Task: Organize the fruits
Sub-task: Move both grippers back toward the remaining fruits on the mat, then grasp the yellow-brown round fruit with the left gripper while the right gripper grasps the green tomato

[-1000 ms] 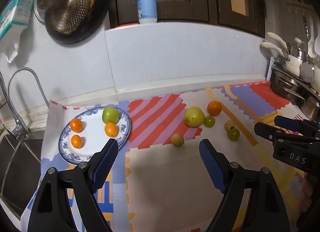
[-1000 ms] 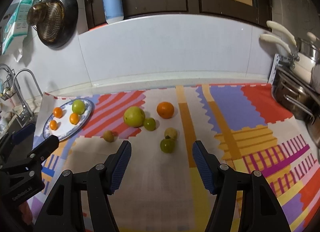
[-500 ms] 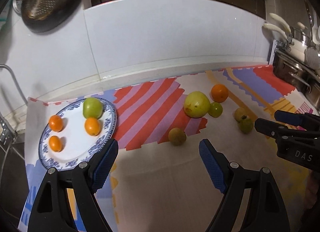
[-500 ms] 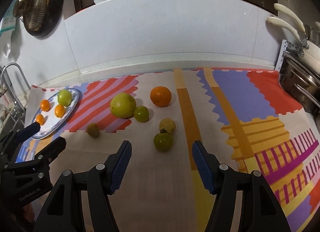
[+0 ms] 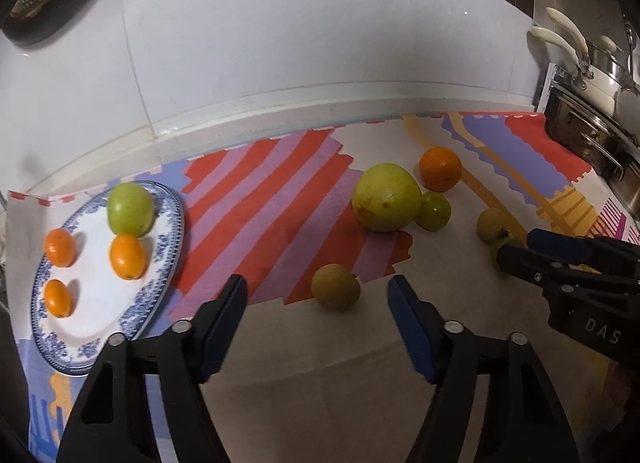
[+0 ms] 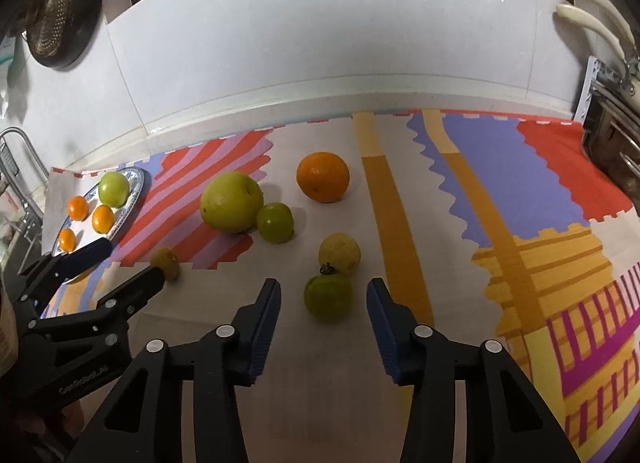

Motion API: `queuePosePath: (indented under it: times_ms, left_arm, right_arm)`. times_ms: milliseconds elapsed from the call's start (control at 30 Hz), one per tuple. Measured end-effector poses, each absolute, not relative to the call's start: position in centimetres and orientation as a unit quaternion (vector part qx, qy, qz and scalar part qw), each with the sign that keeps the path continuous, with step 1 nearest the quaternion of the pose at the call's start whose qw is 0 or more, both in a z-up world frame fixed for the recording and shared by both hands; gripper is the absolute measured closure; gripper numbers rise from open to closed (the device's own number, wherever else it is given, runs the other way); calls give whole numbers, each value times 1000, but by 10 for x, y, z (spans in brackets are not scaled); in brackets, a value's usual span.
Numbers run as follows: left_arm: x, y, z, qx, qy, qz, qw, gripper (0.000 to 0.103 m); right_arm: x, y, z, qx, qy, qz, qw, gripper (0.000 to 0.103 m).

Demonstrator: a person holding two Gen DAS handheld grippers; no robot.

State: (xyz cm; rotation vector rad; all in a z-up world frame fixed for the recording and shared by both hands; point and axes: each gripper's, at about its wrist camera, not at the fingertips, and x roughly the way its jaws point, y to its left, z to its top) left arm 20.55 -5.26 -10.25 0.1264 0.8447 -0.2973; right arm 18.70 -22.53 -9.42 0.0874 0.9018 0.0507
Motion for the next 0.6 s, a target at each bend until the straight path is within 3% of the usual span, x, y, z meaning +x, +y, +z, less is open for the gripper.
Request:
queuePosePath:
  times_ms: [333, 600]
  left_arm:
    - [217, -57, -111, 58, 426, -158, 889, 64]
    - [219, -59, -115, 57, 433, -165, 884, 74]
  right_arm:
    - [194, -226, -99, 40, 442, 32, 896, 71]
    - [195, -226, -100, 36, 444, 32, 895, 73]
